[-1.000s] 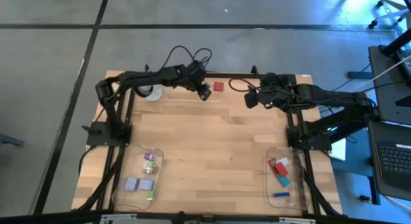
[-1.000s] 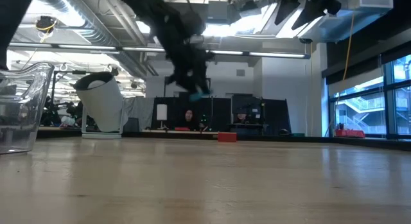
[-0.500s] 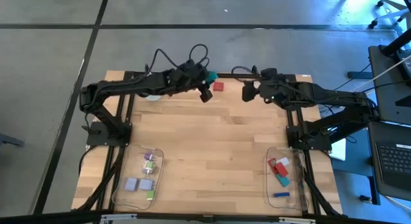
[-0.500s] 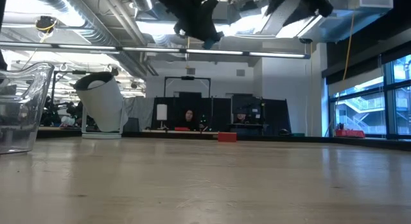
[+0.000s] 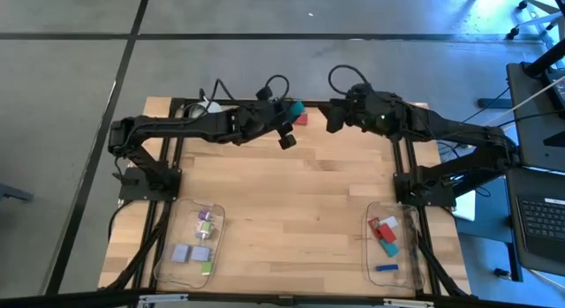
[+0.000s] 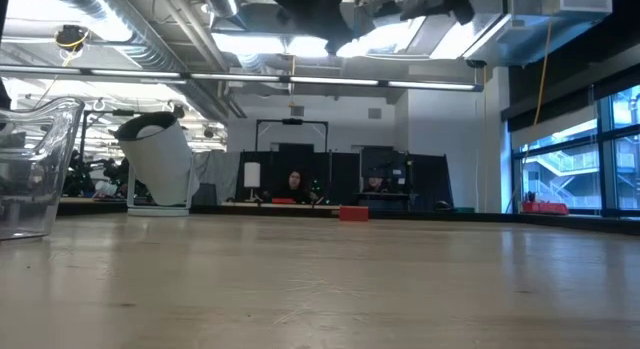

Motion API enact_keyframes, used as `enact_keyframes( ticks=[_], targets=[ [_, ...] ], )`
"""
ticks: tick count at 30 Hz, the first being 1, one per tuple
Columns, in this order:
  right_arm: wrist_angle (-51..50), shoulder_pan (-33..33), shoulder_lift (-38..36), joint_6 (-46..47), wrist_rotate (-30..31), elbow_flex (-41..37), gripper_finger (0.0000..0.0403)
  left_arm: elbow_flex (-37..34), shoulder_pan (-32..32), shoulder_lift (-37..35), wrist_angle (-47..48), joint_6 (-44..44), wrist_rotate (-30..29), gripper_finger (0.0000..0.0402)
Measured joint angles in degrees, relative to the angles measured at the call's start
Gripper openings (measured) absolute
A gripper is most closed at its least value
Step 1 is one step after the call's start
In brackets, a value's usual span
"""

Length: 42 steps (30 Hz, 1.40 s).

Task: Pick & Place Office items
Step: Put the light blue timer into the right transparent bin

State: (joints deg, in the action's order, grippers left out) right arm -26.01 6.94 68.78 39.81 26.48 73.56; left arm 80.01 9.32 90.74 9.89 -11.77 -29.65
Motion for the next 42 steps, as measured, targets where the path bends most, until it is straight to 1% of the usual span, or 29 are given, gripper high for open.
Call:
enact_keyframes(
  ticks=[3, 7, 11, 15, 18, 24, 27, 31, 42],
  targets=[
    [2.53, 1.05, 1.18, -0.68, -5.00, 0.02, 0.0300, 0.00, -1.29, 0.00, -2.27, -1.14, 1.28, 0.0163],
    [5.25, 1.84, 3.21, -1.32, -10.66, 0.00, 0.0300, 0.00, -2.96, 0.00, -4.62, -5.33, 1.27, 0.0161],
    [6.89, 2.22, 4.87, -1.31, -13.58, 0.00, 0.0300, 0.00, -4.18, 0.00, -5.58, -7.31, 1.20, 0.0158],
    [7.68, 2.33, 6.29, -1.27, -17.19, 0.00, 0.0300, 0.00, -4.52, 0.00, -5.49, -7.47, 1.22, 0.0162],
    [7.60, 2.33, 7.43, -1.15, -18.59, 0.00, 0.0300, 0.00, -4.46, 0.00, -5.44, -7.47, 1.09, 0.0163],
    [7.55, 2.36, 8.29, 0.46, -18.56, 0.00, 0.0293, 0.00, -4.58, 0.00, -5.34, -7.47, 0.99, 0.0160],
    [7.60, 2.36, 8.33, 1.25, -18.49, 0.00, 0.0271, 0.00, -4.83, 0.00, -4.94, -7.47, 0.64, 0.0163],
    [7.56, 2.38, 8.32, 1.31, -18.36, 0.00, 0.0225, 0.00, -4.85, 0.00, -4.96, -7.47, 0.59, 0.0163],
    [6.87, 2.36, 8.32, 1.31, -18.59, 0.02, 0.0064, 0.00, -4.85, 0.00, -4.78, -5.09, 0.11, 0.0165]
  ],
)
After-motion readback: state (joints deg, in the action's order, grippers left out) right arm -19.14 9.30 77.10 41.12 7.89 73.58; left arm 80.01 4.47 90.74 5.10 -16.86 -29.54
